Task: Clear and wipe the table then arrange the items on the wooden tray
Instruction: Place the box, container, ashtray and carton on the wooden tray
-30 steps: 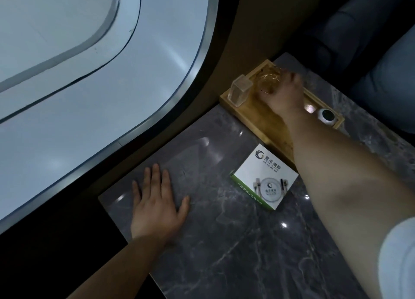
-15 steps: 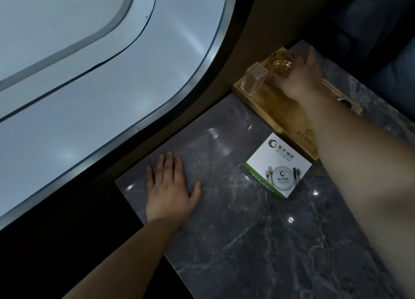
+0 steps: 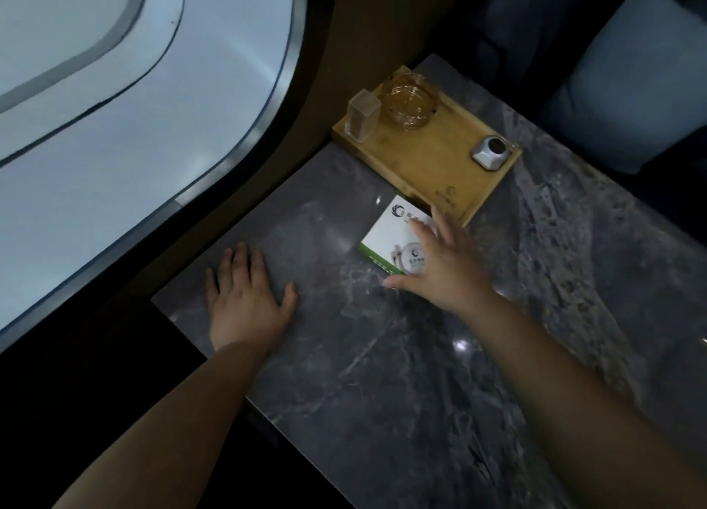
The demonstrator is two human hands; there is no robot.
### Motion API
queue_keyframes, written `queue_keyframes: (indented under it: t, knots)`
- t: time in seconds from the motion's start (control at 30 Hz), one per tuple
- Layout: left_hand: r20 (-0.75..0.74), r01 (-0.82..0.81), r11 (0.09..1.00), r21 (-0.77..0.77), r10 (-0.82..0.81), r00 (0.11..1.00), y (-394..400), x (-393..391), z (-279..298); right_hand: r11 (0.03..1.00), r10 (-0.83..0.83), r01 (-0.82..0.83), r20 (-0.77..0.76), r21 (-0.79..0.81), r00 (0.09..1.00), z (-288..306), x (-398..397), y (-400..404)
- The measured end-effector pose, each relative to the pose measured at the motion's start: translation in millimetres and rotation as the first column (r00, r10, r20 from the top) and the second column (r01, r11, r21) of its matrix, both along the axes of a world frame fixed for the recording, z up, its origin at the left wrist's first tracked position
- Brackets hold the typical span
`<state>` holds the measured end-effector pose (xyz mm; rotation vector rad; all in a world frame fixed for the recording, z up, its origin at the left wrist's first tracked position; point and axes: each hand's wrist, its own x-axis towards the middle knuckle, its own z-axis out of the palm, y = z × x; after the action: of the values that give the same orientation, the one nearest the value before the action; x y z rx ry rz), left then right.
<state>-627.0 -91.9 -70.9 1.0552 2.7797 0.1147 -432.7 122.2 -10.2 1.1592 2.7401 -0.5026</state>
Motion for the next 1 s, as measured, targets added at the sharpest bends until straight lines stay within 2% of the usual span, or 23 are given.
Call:
queue_keyframes:
  t: [0.07, 0.27, 0.4, 0.47, 0.57, 0.73, 1.0]
  knots:
    - [-0.006, 0.003, 1.000, -0.002, -0.003, 1.000, 0, 0, -1, 1.000, -0.021, 0.021, 0.014, -0.006, 1.000, -5, 4, 3]
    - [-0.025, 0.012, 1.000, -0.015, -0.013, 1.000, -1, 1, 0, 1.000, -0.003, 0.004, -0.068, 0.017, 0.998, -10, 8, 3]
    - [-0.024, 0.009, 1.000, -0.015, -0.009, 1.000, -1, 0, -1, 1.000, -0.022, 0.018, -0.267, -0.017, 0.963, 8, 7, 22]
    - [-0.022, 0.010, 1.000, -0.016, -0.011, 1.000, -1, 0, -2, 0.996, -0.082, 0.088, -0.301, 0.006, 0.950, 19, 2, 50]
    - [-0.028, 0.011, 1.000, -0.015, -0.012, 1.000, -1, 0, -2, 0.982, -0.156, 0.177, -0.260, 0.059, 0.953, 22, -3, 97]
    - [-0.038, 0.007, 1.000, -0.024, -0.008, 0.999, 0, 1, -1, 0.983, -0.156, 0.167, -0.134, 0.078, 0.979, 4, -1, 126]
    - [-0.041, 0.002, 1.000, -0.026, -0.003, 0.999, 0, 1, 0, 0.984, -0.145, 0.159, -0.157, 0.080, 0.977, -10, -2, 127]
